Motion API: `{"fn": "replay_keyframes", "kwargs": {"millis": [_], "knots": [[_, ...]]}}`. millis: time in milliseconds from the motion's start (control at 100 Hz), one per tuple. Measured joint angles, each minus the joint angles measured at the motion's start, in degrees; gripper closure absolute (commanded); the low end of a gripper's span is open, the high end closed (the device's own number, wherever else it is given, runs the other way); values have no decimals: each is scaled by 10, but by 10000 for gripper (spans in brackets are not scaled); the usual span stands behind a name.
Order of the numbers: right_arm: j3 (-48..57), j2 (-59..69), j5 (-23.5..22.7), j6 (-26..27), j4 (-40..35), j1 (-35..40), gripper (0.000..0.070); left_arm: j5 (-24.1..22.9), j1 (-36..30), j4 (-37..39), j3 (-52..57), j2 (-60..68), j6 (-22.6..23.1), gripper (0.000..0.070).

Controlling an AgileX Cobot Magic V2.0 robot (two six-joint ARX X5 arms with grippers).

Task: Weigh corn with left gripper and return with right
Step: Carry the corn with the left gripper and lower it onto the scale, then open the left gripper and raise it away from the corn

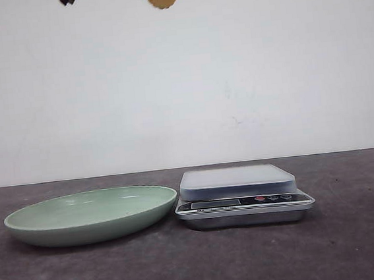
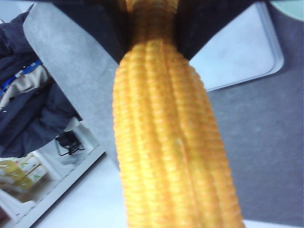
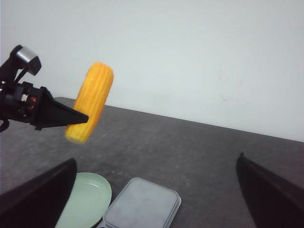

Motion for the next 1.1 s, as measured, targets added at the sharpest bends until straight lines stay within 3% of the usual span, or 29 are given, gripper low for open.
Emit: {"fn": "replay_keyframes", "kwargs": {"millis": [680,1100], "knots": [[0,0,0,0,-40,0,29,-11,-21,0,2,246,-88,698],[0,0,0,0,-47,0,29,-13,-35,2,2,281,-101,688]]}}
